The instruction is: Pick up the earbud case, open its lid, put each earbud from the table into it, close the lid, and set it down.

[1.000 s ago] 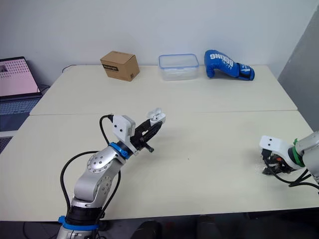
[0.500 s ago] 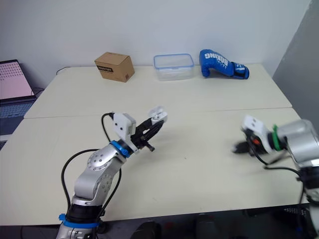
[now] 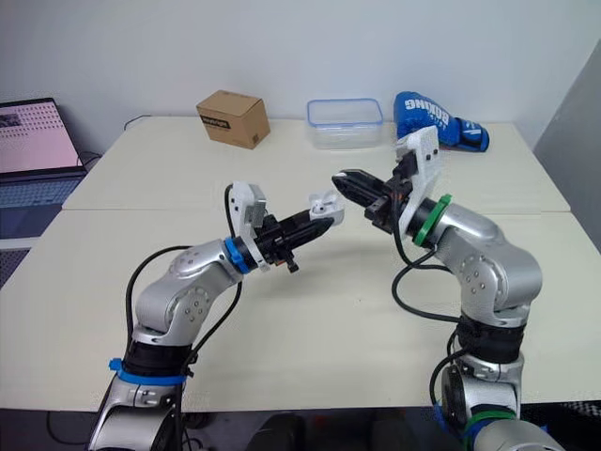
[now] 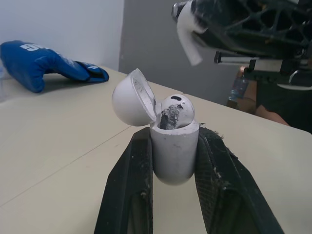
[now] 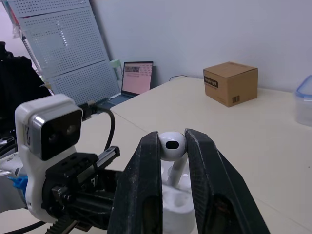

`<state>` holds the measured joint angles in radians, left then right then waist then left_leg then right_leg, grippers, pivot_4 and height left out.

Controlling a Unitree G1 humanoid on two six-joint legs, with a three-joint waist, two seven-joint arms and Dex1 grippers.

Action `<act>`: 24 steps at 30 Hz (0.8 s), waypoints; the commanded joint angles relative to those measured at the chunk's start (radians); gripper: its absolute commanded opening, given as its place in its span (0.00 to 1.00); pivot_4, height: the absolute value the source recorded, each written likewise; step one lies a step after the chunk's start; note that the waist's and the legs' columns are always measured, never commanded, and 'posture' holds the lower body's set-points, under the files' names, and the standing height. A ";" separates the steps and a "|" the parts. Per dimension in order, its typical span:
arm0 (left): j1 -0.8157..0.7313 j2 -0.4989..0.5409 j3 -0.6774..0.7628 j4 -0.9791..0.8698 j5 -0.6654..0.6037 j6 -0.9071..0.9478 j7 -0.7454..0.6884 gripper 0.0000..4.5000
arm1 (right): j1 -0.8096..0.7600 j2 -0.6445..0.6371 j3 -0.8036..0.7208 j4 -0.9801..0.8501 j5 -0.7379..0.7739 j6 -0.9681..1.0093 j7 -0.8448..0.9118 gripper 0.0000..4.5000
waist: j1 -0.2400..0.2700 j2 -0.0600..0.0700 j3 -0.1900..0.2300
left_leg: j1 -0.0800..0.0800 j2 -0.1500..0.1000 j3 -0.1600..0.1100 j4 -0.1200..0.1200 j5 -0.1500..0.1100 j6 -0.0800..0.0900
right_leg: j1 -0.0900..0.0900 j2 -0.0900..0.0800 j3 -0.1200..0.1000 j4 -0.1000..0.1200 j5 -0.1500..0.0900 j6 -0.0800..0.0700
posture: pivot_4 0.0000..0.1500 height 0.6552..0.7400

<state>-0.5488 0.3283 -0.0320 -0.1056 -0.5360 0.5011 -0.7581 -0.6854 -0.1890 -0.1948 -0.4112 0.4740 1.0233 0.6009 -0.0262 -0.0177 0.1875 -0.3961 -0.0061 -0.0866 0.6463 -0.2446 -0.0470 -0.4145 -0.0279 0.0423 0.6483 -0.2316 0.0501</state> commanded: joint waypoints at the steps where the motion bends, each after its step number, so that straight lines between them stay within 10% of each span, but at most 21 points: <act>1: -0.030 0.010 0.017 -0.012 -0.018 0.000 -0.023 0.17 | 0.013 0.003 0.021 -0.034 0.011 -0.048 -0.058 0.08 | -0.004 0.000 0.000 | 0.000 0.000 0.000 0.000 0.000 0.000 | 0.000 0.000 0.000 0.000 0.000 0.000 | 1.00 1.00; 24: -0.032 0.005 0.024 -0.044 -0.031 0.005 -0.024 0.17 | 0.079 -0.043 0.111 -0.025 0.068 -0.109 -0.151 0.08 | -0.006 0.000 0.000 | 0.001 0.001 0.000 0.000 0.000 0.000 | 0.000 0.002 0.001 0.001 0.000 0.000 | 1.00 1.00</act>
<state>-0.5613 0.3323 -0.0327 -0.1066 -0.5460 0.5232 -0.7773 -0.6129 -0.2231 -0.0915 -0.4116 0.5473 0.9332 0.4533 -0.0321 -0.0176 0.1875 -0.3955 -0.0050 -0.0863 0.6459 -0.2446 -0.0467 -0.4148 -0.0262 0.0434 0.6490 -0.2316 0.0500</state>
